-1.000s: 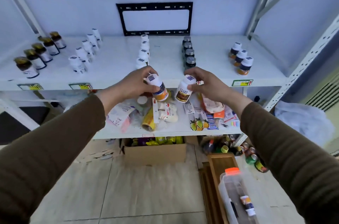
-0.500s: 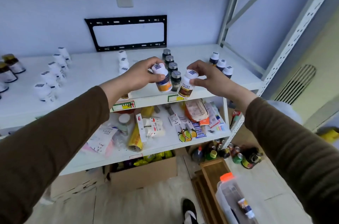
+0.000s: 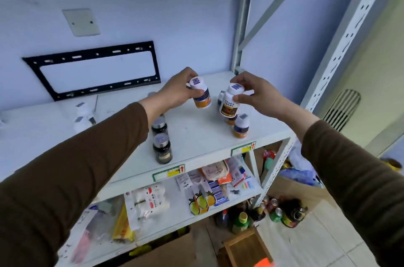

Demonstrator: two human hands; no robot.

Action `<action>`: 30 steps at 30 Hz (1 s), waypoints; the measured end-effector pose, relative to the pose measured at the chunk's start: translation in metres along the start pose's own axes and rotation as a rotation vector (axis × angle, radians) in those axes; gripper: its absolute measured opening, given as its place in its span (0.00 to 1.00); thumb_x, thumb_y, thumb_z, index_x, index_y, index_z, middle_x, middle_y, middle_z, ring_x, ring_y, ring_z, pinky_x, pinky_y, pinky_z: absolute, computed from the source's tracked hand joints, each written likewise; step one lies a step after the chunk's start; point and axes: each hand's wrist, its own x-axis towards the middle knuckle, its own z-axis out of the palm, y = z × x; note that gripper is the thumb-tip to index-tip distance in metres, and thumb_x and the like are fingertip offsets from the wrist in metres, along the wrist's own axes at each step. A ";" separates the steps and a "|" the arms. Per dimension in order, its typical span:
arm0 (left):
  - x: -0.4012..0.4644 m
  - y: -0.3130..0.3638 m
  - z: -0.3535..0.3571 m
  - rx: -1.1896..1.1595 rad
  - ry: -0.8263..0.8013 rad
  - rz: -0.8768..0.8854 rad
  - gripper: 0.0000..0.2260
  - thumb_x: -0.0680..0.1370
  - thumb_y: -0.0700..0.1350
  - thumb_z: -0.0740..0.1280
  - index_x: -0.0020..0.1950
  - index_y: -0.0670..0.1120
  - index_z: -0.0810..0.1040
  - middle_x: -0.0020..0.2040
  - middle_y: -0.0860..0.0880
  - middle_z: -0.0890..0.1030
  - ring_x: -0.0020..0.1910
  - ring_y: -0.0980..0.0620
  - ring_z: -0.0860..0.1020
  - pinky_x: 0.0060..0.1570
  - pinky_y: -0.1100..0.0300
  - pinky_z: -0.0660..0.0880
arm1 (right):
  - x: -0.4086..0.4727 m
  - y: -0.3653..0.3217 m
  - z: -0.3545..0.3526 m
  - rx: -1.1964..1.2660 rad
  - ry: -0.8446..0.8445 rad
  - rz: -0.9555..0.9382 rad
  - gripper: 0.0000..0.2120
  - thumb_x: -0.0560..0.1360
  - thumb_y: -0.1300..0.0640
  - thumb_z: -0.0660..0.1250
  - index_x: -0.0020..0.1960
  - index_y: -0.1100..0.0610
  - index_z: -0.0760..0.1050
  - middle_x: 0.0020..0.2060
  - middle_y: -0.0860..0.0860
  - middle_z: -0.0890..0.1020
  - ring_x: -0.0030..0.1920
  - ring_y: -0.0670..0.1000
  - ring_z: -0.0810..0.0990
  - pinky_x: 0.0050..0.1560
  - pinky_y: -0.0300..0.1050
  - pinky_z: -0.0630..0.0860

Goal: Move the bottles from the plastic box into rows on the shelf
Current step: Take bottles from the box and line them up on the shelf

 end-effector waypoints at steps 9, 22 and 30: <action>0.126 -0.037 0.040 0.039 0.149 -0.097 0.13 0.72 0.43 0.72 0.55 0.46 0.75 0.52 0.47 0.79 0.53 0.44 0.79 0.47 0.56 0.73 | 0.064 0.072 -0.037 -0.017 0.077 0.059 0.16 0.74 0.57 0.72 0.59 0.49 0.72 0.52 0.44 0.80 0.47 0.34 0.76 0.43 0.28 0.72; 0.196 -0.096 0.087 0.143 0.008 -0.163 0.15 0.71 0.43 0.75 0.55 0.47 0.76 0.51 0.48 0.80 0.47 0.49 0.77 0.45 0.61 0.69 | 0.099 0.113 -0.024 0.027 0.105 0.148 0.17 0.74 0.57 0.72 0.59 0.48 0.73 0.48 0.39 0.79 0.44 0.33 0.75 0.40 0.24 0.69; 0.206 -0.103 0.096 0.140 0.003 -0.169 0.14 0.71 0.43 0.75 0.54 0.48 0.76 0.52 0.48 0.81 0.50 0.47 0.78 0.48 0.58 0.73 | 0.106 0.121 -0.019 0.037 0.097 0.161 0.16 0.74 0.59 0.72 0.59 0.50 0.73 0.49 0.42 0.80 0.43 0.33 0.75 0.40 0.24 0.67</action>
